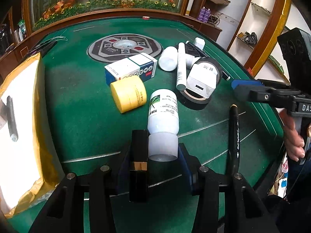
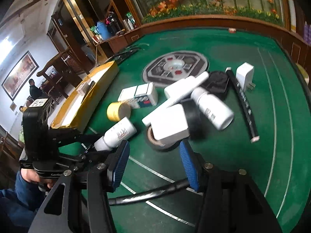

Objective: Organize rigid objects
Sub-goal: 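Move both tools back over the scattered items toward the white bottle, then grasp the black gold-banded tube with the left tool while the right tool grasps a white pill bottle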

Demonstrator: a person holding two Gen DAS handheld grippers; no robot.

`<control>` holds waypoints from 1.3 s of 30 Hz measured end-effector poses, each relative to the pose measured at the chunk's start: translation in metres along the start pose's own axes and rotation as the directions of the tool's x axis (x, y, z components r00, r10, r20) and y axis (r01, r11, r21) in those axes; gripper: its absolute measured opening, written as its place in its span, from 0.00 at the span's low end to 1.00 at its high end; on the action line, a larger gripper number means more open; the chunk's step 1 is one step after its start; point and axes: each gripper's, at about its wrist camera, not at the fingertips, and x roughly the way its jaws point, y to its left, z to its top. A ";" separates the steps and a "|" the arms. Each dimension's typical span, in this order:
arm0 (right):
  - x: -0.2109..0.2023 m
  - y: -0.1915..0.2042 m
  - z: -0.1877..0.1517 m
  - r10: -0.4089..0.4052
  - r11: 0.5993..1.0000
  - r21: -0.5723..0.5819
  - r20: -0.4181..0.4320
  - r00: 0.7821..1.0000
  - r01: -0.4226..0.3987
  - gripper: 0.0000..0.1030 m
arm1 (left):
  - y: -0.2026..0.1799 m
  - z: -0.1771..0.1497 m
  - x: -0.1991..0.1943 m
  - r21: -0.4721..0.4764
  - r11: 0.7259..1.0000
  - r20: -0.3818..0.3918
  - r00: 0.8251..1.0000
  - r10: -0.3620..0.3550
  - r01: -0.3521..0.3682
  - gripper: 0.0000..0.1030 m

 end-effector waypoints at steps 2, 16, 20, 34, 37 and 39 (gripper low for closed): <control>0.004 0.006 0.000 0.024 1.000 0.001 -0.014 1.000 -0.024 0.51 | 0.004 -0.003 -0.003 -0.016 1.000 0.001 1.000 0.000 0.000 0.49; 0.049 0.024 0.003 0.032 0.990 0.139 -0.137 0.990 -0.013 0.51 | 0.031 -0.018 -0.024 -0.098 0.993 0.067 0.996 -0.063 0.069 0.49; 0.056 0.029 0.008 0.024 0.990 0.144 -0.146 0.989 -0.002 0.51 | 0.033 -0.020 -0.028 -0.106 0.992 0.076 0.995 -0.063 0.071 0.49; 0.074 0.056 0.013 0.107 0.984 0.165 -0.242 0.964 -0.068 0.51 | 0.011 -0.020 -0.012 -0.020 0.998 0.023 0.998 -0.058 0.058 0.49; 0.090 0.071 0.018 0.052 0.991 0.136 -0.274 0.960 -0.015 0.51 | 0.012 -0.020 -0.013 -0.031 0.997 0.024 0.998 -0.066 0.067 0.49; 0.098 0.078 0.021 0.017 0.993 0.113 -0.288 0.958 0.017 0.51 | 0.013 -0.022 -0.015 -0.032 0.997 0.023 0.997 -0.068 0.069 0.50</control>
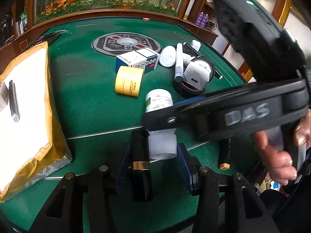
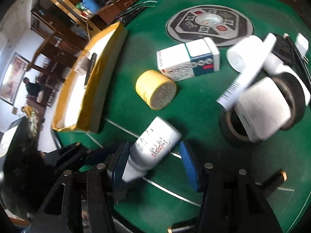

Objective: Organize rigid objects
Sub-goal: 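Grasp the black gold-banded tube with the left tool while the right tool grasps a white pill bottle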

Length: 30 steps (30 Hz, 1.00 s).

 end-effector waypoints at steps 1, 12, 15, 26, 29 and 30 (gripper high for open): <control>0.004 0.004 0.002 -0.022 1.000 -0.015 -0.003 1.000 0.022 0.51 | -0.001 -0.001 0.000 0.002 1.000 -0.001 1.000 0.002 -0.002 0.50; -0.007 0.006 0.001 -0.063 0.994 -0.082 0.071 0.995 0.069 0.41 | -0.007 -0.002 0.002 0.025 0.999 0.008 0.999 0.033 -0.033 0.18; -0.021 -0.006 0.001 -0.035 0.998 -0.053 0.118 0.992 0.042 0.38 | 0.000 0.000 0.003 -0.005 1.000 0.008 1.000 0.010 -0.010 0.18; -0.045 -0.035 -0.001 -0.006 1.000 0.010 0.207 0.978 0.004 0.36 | 0.002 0.007 0.002 -0.045 0.999 0.030 1.000 -0.005 0.007 0.17; -0.049 -0.039 -0.001 -0.005 1.000 0.018 0.217 0.976 0.001 0.35 | 0.005 0.011 0.000 -0.061 0.998 0.045 0.999 -0.024 0.026 0.17; -0.050 -0.041 -0.002 -0.007 1.000 0.022 0.221 0.975 0.002 0.35 | 0.006 0.012 0.000 -0.067 0.997 0.050 0.998 -0.029 0.033 0.17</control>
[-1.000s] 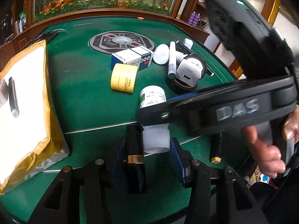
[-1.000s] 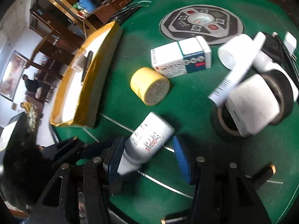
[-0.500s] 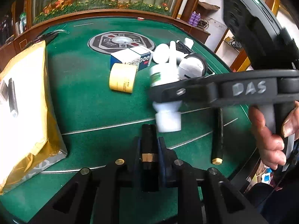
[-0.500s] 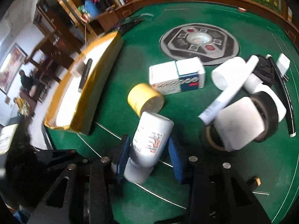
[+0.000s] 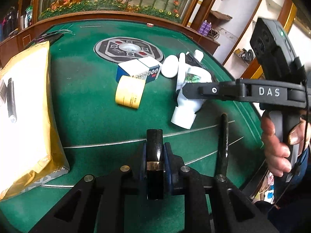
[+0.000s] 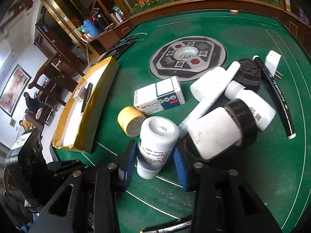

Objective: Organize rigid objects
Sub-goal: 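Grasp the black gold-banded tube with the left tool while the right tool grasps a white pill bottle, then carry the tube and bottle into the yellow-rimmed tray and open both tools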

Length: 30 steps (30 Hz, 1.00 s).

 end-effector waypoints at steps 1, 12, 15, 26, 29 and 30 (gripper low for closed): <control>-0.001 -0.001 0.000 -0.002 1.000 0.003 0.004 1.000 0.002 0.35 | 0.001 0.001 -0.001 -0.008 1.000 0.006 1.000 -0.011 0.011 0.17; -0.009 -0.001 0.002 -0.012 1.000 0.000 0.027 1.000 0.012 0.35 | 0.009 0.008 -0.019 -0.060 0.995 0.071 0.994 -0.078 0.082 0.17; -0.011 0.000 0.002 -0.014 1.000 -0.004 0.032 0.999 0.014 0.35 | 0.010 0.010 -0.026 -0.066 0.993 0.090 0.991 -0.096 0.102 0.17; -0.015 0.013 0.007 -0.020 0.999 -0.031 0.044 0.999 0.022 0.35 | 0.019 0.017 -0.067 -0.082 0.989 0.195 0.975 -0.104 0.122 0.17; -0.016 0.021 0.010 -0.017 0.999 -0.045 0.048 0.999 0.020 0.35 | 0.025 0.018 -0.080 -0.091 0.988 0.222 0.970 -0.098 0.121 0.17; -0.017 0.025 0.011 -0.014 0.998 -0.055 0.051 0.999 0.017 0.35 | 0.026 0.019 -0.084 -0.094 0.989 0.233 0.968 -0.091 0.115 0.17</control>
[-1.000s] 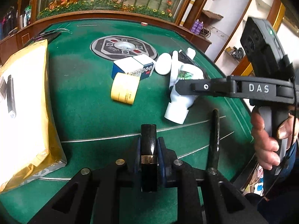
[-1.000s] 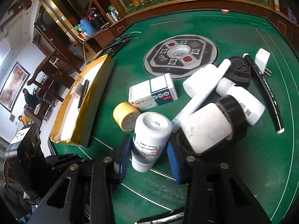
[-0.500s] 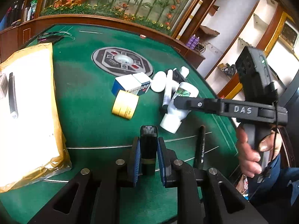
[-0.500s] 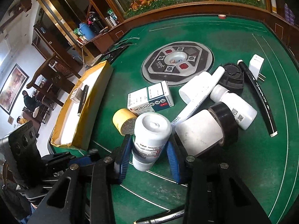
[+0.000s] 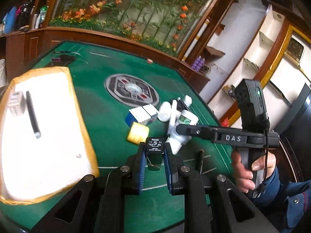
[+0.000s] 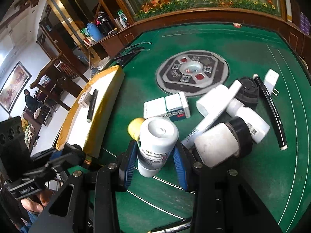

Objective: Organize rigid objects
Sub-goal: 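Carry the tube and bottle into the yellow-rimmed tray and open both tools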

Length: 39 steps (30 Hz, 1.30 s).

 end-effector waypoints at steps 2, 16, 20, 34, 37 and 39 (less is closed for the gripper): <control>-0.002 0.008 0.003 0.007 1.000 -0.019 0.007 1.000 -0.007 0.35 | 0.003 0.004 -0.008 -0.003 1.000 0.022 1.000 0.009 -0.009 0.17; 0.006 0.088 0.031 0.088 0.982 -0.173 0.028 0.996 -0.082 0.35 | 0.049 0.021 -0.064 -0.078 0.992 0.156 0.982 0.110 -0.099 0.17; 0.016 0.116 0.042 0.119 0.970 -0.214 0.022 0.993 -0.111 0.35 | 0.070 0.020 -0.071 -0.112 0.986 0.163 0.977 0.139 -0.121 0.17; 0.110 0.173 0.074 0.093 0.948 -0.295 -0.114 0.989 -0.123 0.35 | 0.154 0.029 -0.036 -0.228 0.945 0.053 0.967 0.251 -0.233 0.17; 0.138 0.177 0.083 0.054 0.949 -0.298 -0.153 0.987 -0.098 0.35 | 0.162 0.033 -0.027 -0.219 0.939 0.022 0.960 0.278 -0.267 0.17; 0.158 0.179 0.090 0.035 0.951 -0.294 -0.187 0.982 -0.090 0.35 | 0.170 0.037 -0.021 -0.222 0.934 -0.002 0.958 0.288 -0.281 0.17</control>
